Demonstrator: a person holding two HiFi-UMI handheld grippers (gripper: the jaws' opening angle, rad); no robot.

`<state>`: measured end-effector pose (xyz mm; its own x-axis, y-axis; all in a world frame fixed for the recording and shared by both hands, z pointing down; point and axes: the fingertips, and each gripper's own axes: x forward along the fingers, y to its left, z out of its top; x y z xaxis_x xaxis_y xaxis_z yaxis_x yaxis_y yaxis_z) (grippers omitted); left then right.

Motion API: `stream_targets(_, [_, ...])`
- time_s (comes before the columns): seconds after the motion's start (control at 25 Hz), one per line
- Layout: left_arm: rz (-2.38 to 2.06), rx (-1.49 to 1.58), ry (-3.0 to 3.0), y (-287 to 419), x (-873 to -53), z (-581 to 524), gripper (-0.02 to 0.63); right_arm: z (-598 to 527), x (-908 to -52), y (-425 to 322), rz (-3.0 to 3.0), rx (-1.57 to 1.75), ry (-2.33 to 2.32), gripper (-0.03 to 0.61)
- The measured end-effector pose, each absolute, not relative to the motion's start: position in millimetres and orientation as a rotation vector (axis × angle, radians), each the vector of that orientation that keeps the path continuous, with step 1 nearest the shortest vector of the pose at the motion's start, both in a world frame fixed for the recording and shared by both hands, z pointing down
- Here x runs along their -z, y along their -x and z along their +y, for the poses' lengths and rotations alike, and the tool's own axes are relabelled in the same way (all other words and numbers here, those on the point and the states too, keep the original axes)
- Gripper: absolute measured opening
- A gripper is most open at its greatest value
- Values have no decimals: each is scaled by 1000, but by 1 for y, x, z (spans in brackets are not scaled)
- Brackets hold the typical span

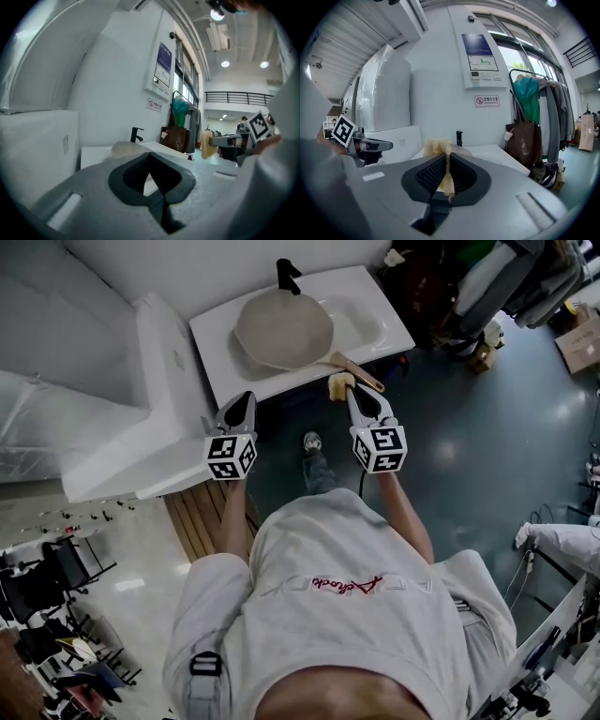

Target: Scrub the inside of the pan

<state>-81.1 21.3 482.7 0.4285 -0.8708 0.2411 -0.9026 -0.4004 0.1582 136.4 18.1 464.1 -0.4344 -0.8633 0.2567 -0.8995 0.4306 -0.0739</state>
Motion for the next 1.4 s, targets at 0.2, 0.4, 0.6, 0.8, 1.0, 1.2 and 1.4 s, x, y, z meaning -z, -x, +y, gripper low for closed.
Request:
stream_targets(0.2, [-1565,-171,-2402,78,-478,-26,-2,-33,-457,-135,-2528,-298,-1533,32])
stream_targets(0.4, [-1586,-160,-2362,78,-474,-76,-2,-87,-446,-128,-2561,-285,-1490,32])
stream_targets(0.6, [-1615,-159,-2353,80,-466,-122,-2,-135,-438,-122,-2591,-275,-1459,32])
stream_targets(0.8, [-1658,-157,-2345,84,-458,-162,-2,-176,-433,-120,-2621,-267,-1436,32])
stream_targets(1.0, [-1682,-175,-2342,87,-454,-193,-2,-211,-430,-117,-2647,-281,-1423,32])
stream_targets(1.2, [-1697,-205,-2301,95,-462,-205,-2,-226,-434,-111,-2657,-319,-1395,32])
stream_targets(1.4, [-1698,-228,-2268,100,-475,-209,-2,-236,-449,-106,-2642,-363,-1364,32])
